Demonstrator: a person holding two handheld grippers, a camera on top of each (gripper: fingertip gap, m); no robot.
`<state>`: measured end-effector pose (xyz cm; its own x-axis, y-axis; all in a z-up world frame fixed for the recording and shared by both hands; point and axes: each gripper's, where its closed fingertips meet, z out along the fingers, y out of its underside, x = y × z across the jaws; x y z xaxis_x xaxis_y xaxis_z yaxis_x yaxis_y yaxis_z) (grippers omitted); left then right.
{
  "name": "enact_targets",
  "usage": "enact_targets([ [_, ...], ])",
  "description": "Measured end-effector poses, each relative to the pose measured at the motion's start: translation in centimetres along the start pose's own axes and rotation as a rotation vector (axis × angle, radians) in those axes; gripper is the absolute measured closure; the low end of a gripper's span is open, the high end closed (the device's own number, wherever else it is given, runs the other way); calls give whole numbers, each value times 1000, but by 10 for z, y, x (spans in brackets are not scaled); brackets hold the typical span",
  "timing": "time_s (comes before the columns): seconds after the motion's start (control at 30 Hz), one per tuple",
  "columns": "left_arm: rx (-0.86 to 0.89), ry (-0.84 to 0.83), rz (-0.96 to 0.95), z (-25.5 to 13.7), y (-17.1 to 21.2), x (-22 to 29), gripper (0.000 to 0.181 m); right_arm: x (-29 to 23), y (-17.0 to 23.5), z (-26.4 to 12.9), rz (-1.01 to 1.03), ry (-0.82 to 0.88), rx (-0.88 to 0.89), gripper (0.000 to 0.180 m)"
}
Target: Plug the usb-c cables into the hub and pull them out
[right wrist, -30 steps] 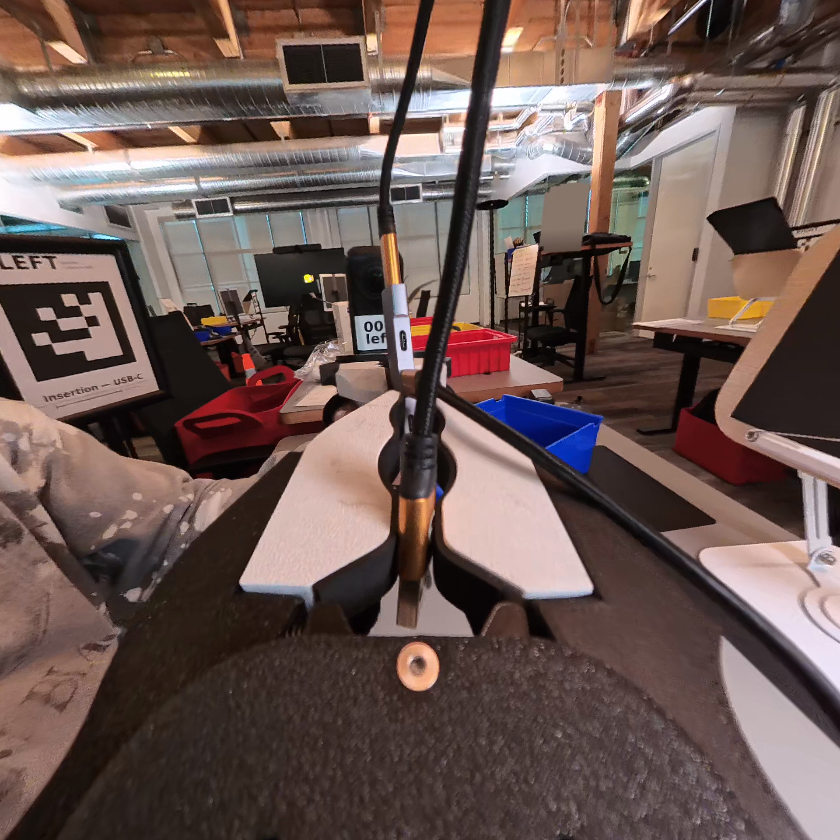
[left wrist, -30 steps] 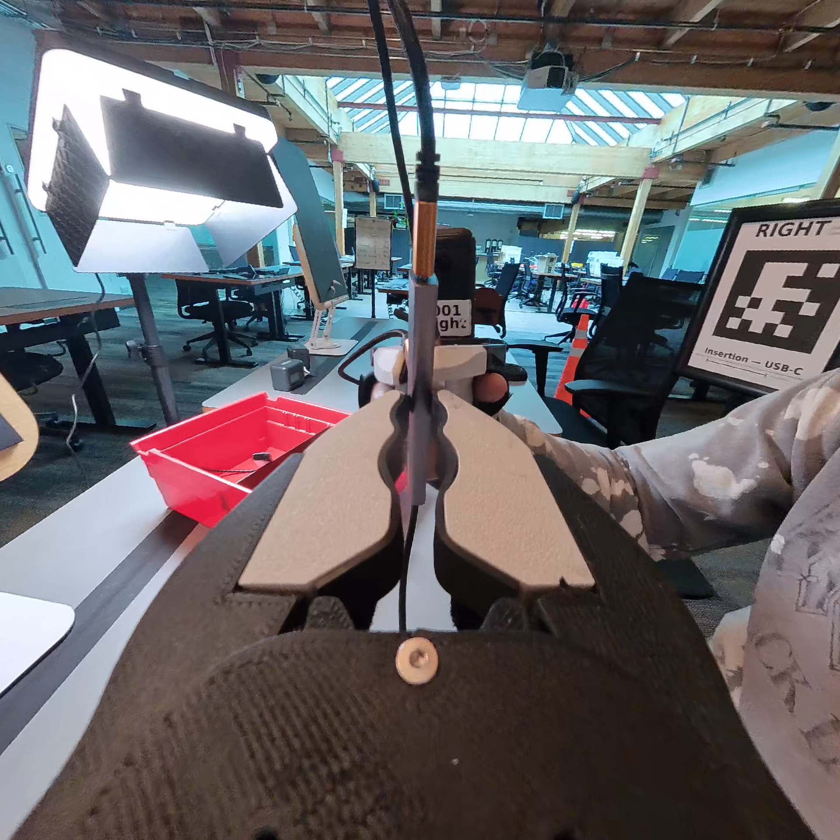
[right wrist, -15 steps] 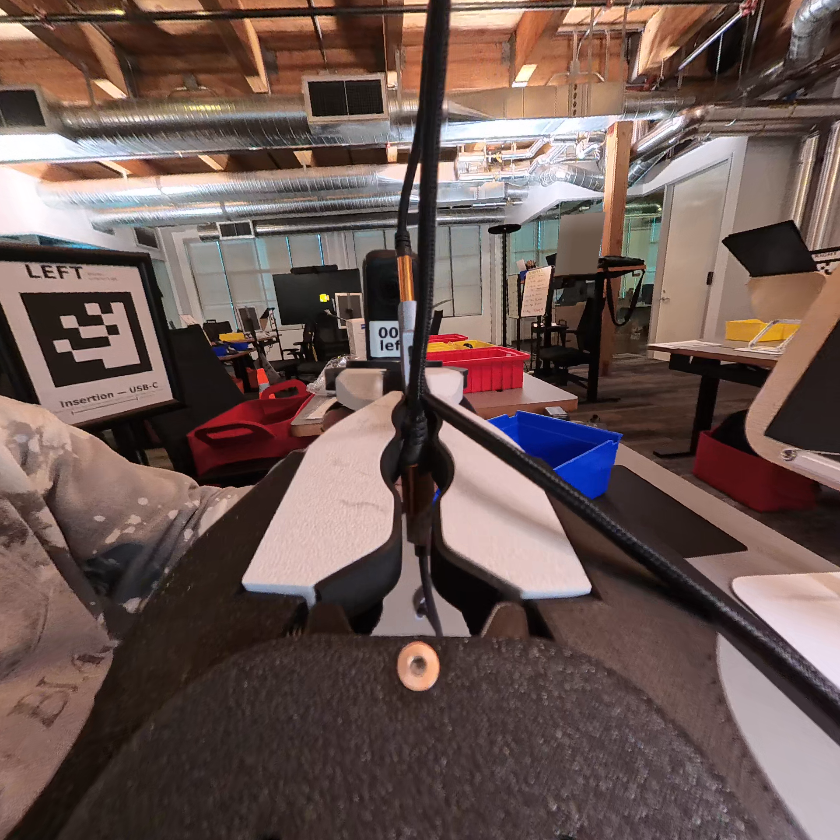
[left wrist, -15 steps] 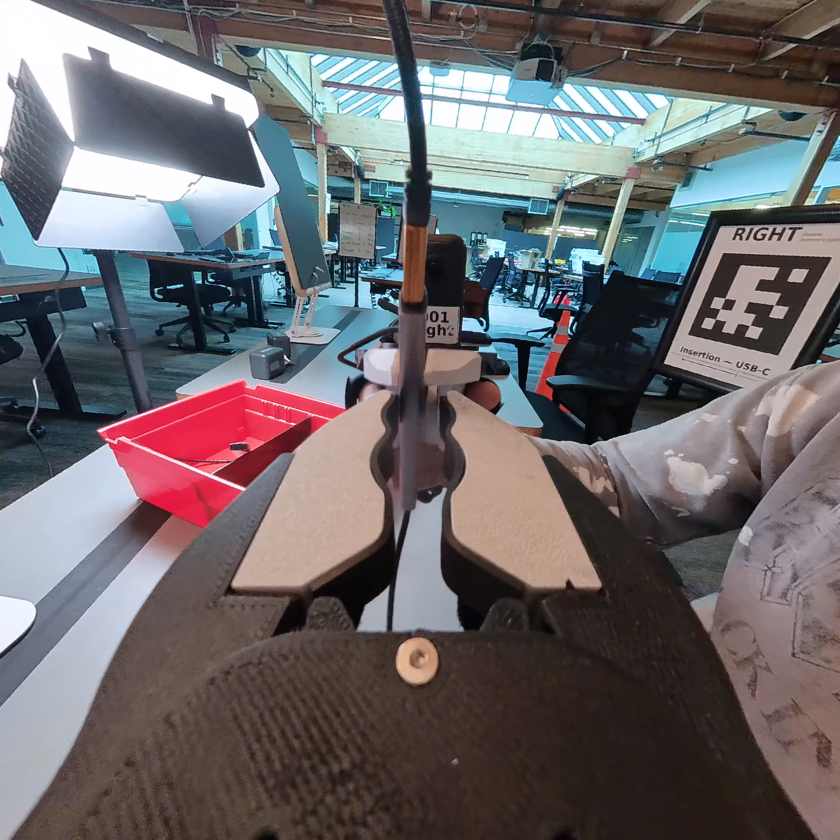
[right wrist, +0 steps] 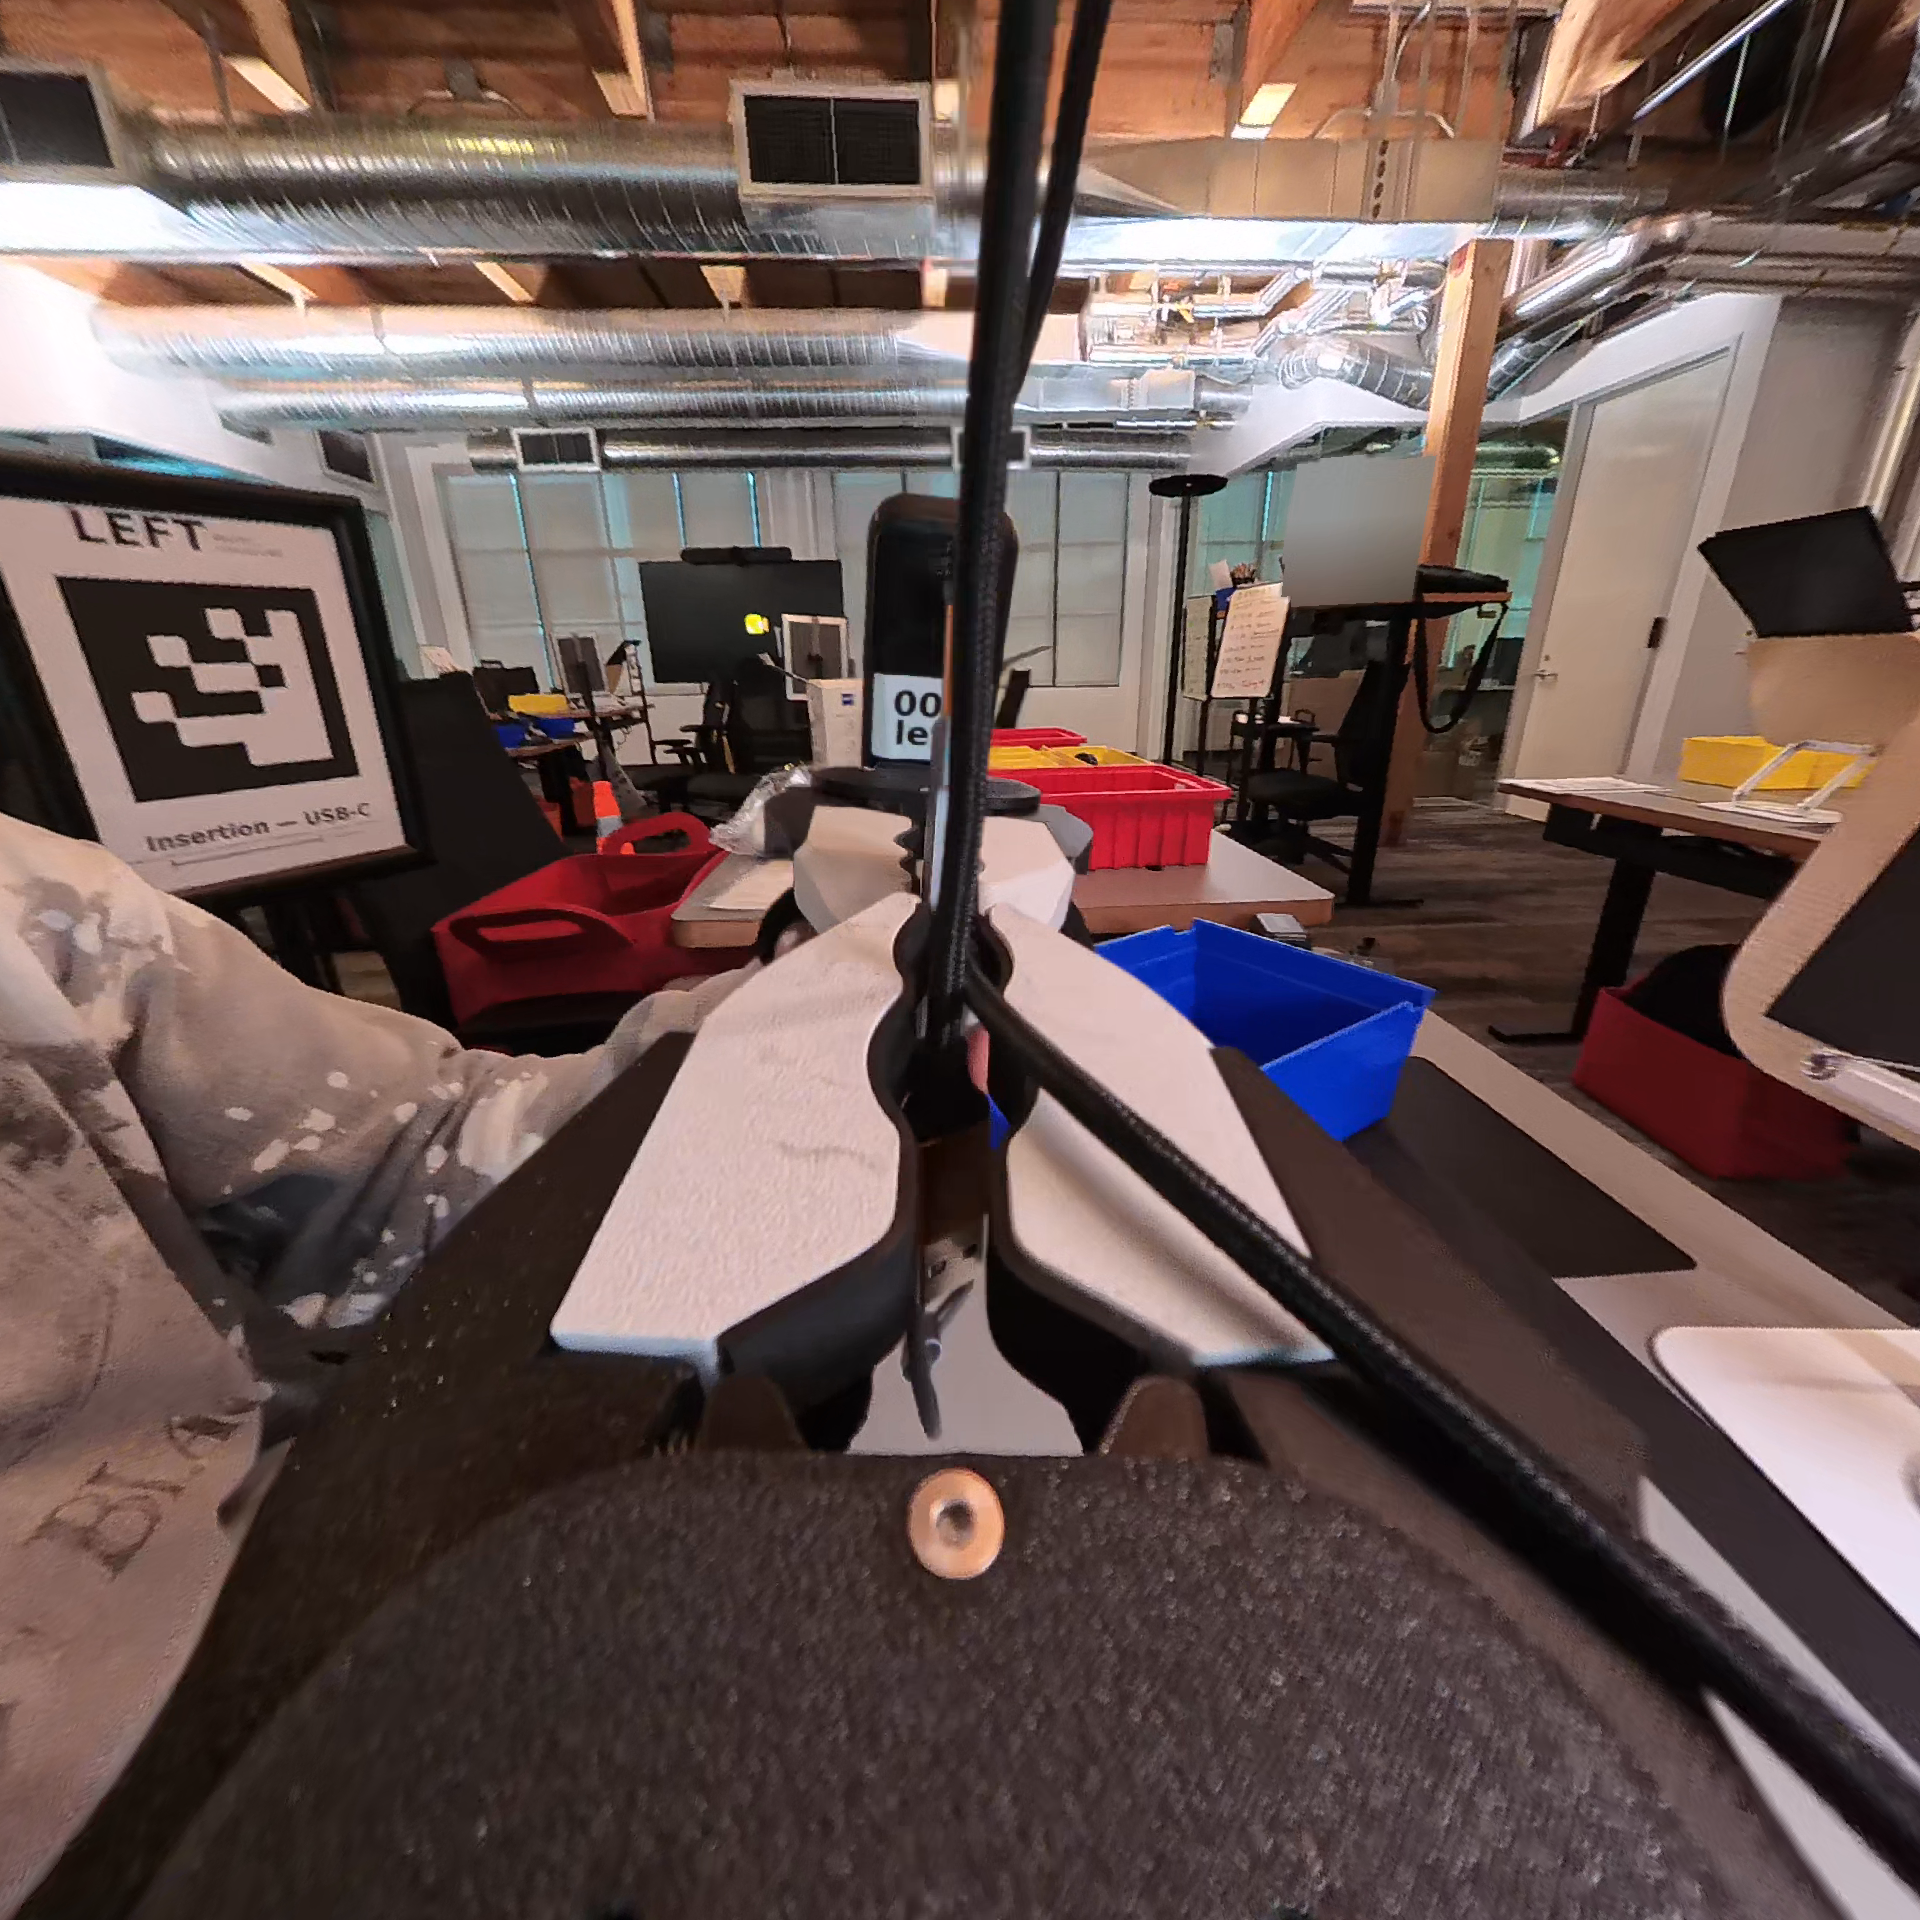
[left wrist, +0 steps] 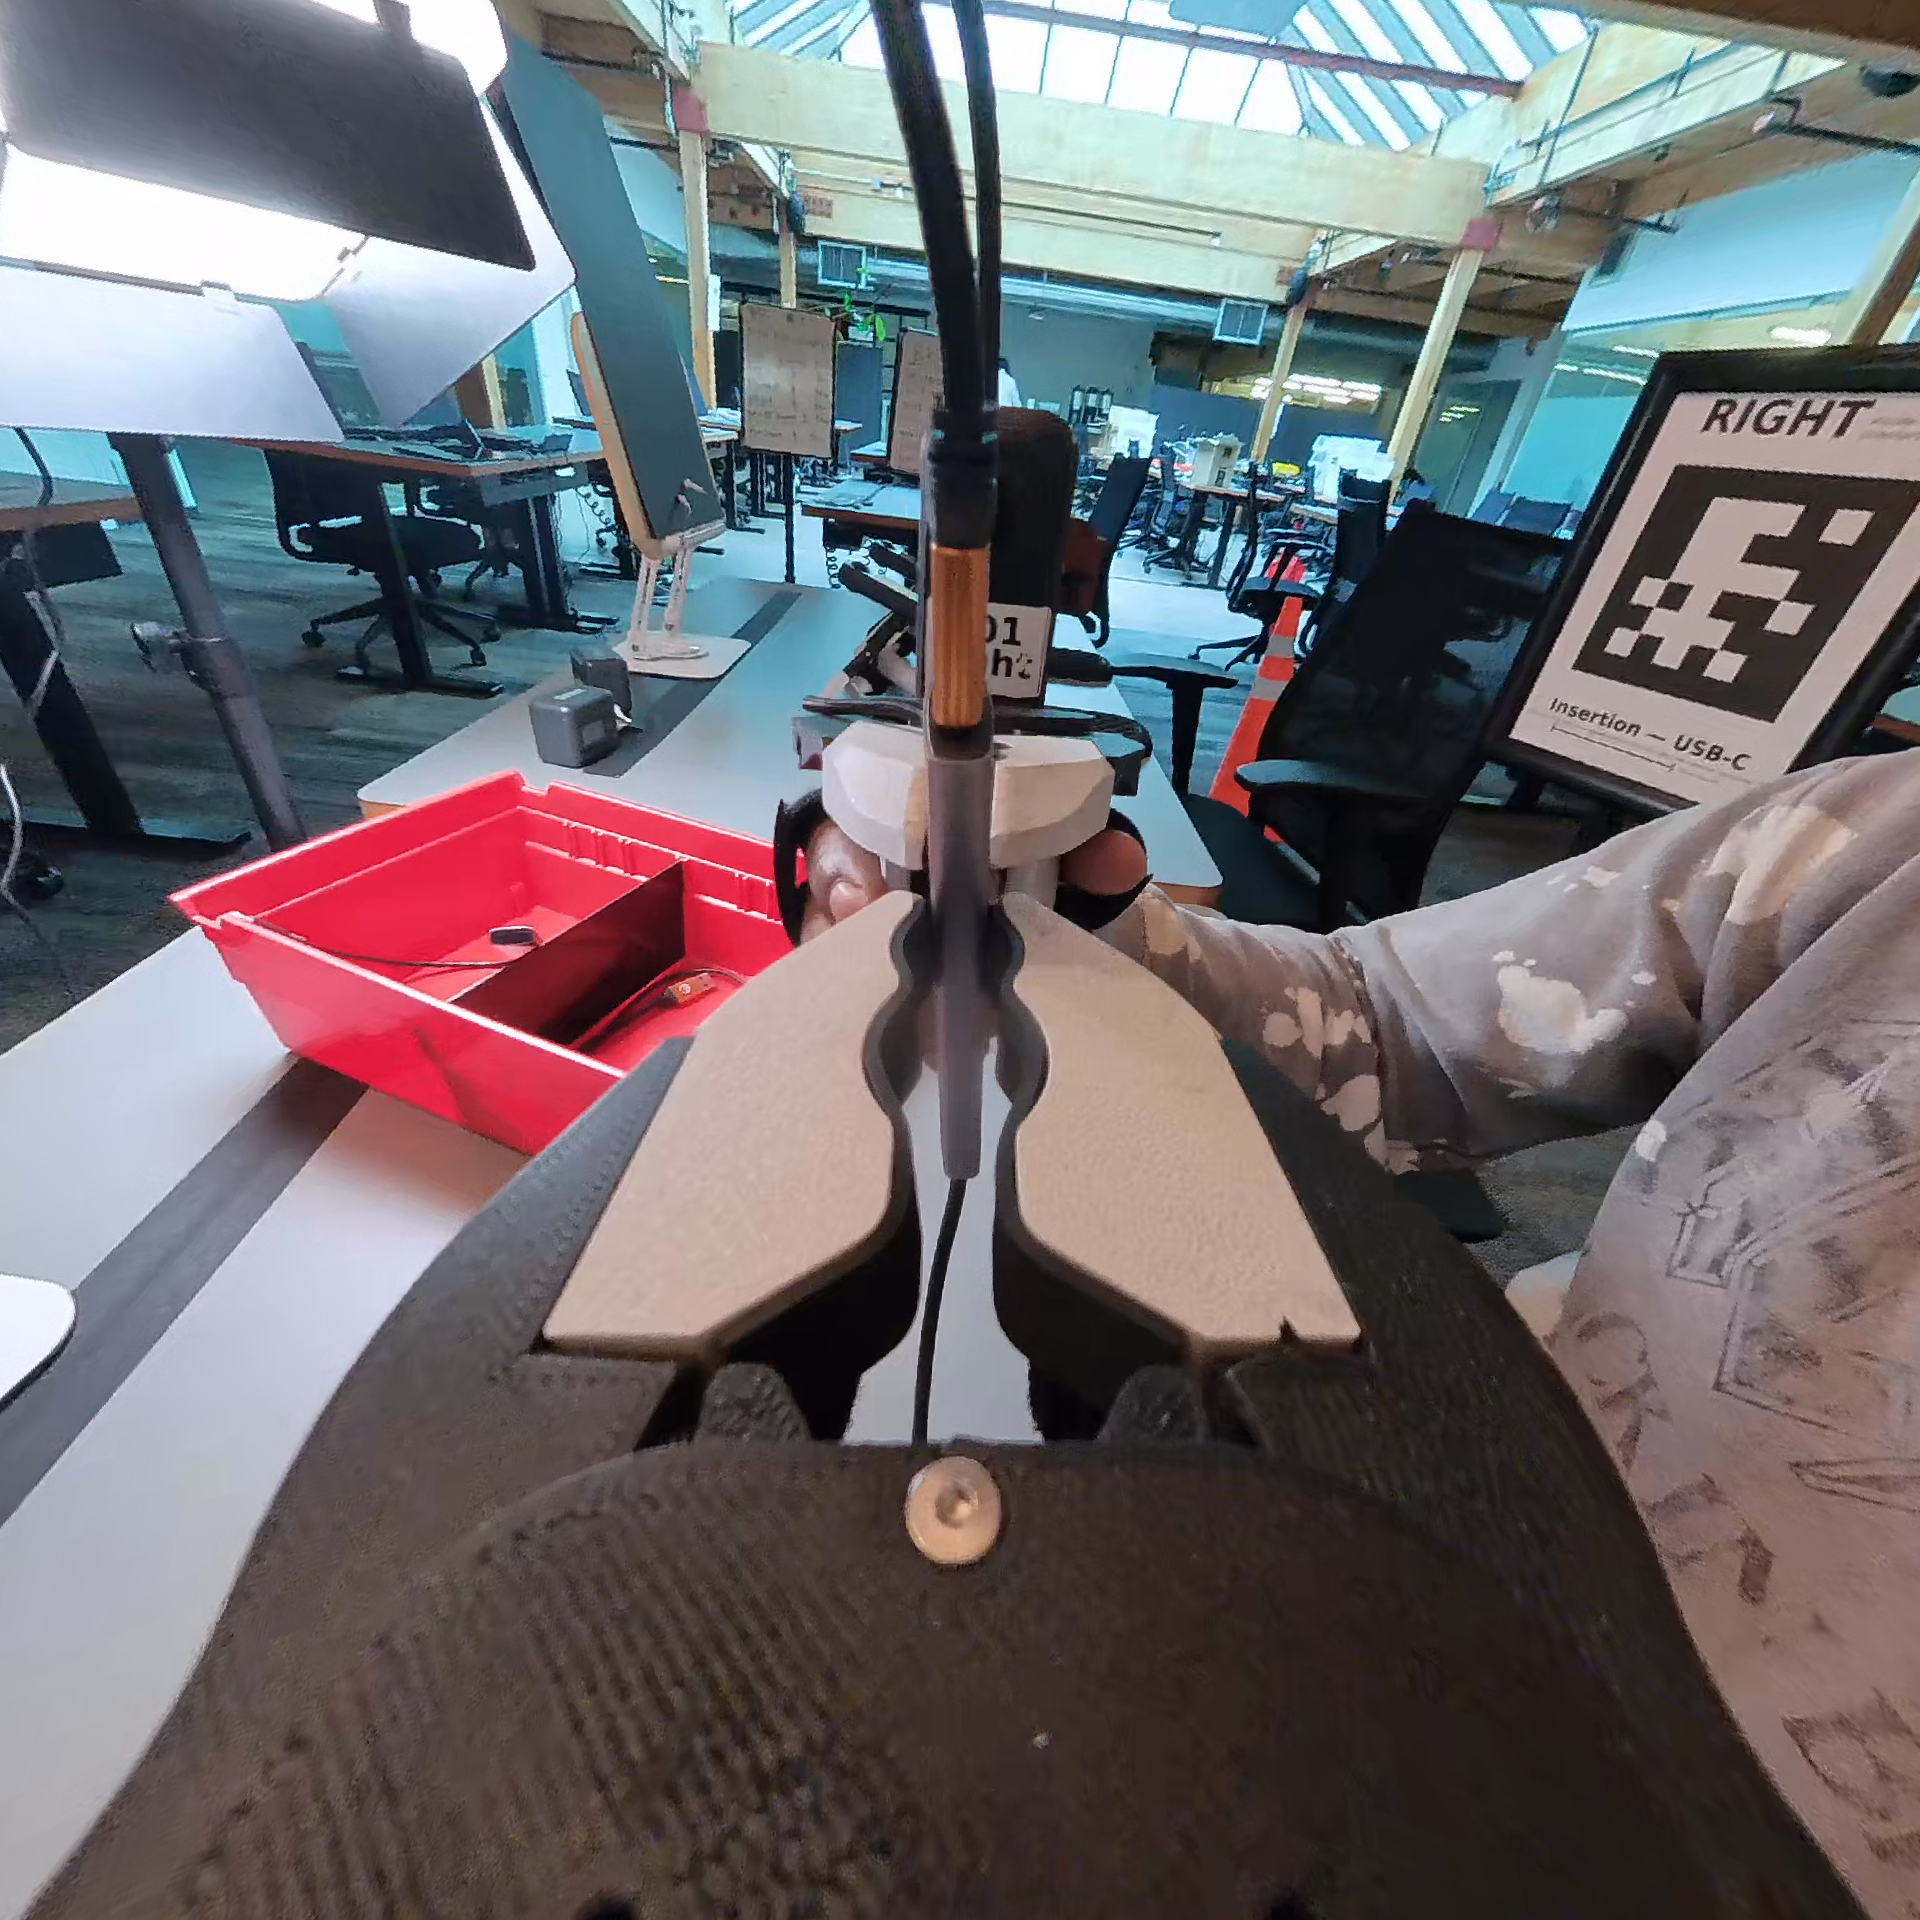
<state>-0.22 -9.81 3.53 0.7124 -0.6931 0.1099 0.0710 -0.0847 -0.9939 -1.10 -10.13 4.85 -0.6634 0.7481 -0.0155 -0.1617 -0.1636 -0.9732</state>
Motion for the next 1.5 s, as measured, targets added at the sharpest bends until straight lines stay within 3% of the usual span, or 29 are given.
enact_targets([
  [0.17, 39, -90, -30, -12, -8, -17, 171, 26, 12, -11, 57, 136, -150, 169],
  [0.23, 103, -192, -82, -36, -19, -37, 171, 54, 12, -30, 176, 276, -172, 170],
  [0.3, 161, -278, -140, -66, -25, -56, 171, 65, 8, -47, 285, 308, -154, 172],
  [0.37, 150, -377, -171, -89, -20, -74, 172, 70, 14, -59, 283, 347, -225, 172],
  [0.43, 120, -454, -207, -102, -12, -87, 171, 91, 14, -75, 182, 524, -269, 172],
  [0.5, 63, -401, -269, -97, 1, -86, 171, 112, -10, -95, 86, 715, -147, 178],
  [0.57, 33, -308, -305, -82, 10, -79, 171, 121, -16, -110, 90, 784, -106, 179],
  [0.67, 44, -209, -368, -60, 17, -74, 171, 113, -9, -103, 86, 692, -152, 173],
  [0.87, 152, -151, -344, -35, 9, -68, 172, 37, 22, -32, 126, 195, -284, 173],
  [1.03, 285, -147, -263, -30, -11, -60, 172, 36, 36, 4, 173, 222, -213, 161],
  [1.13, 274, -129, -218, -27, -13, -51, 171, 41, 21, 3, 192, 240, -85, 163],
  [1.5, 257, -41, -160, -3, -16, -24, 171, 28, -5, 1, 252, 157, 66, 169],
])
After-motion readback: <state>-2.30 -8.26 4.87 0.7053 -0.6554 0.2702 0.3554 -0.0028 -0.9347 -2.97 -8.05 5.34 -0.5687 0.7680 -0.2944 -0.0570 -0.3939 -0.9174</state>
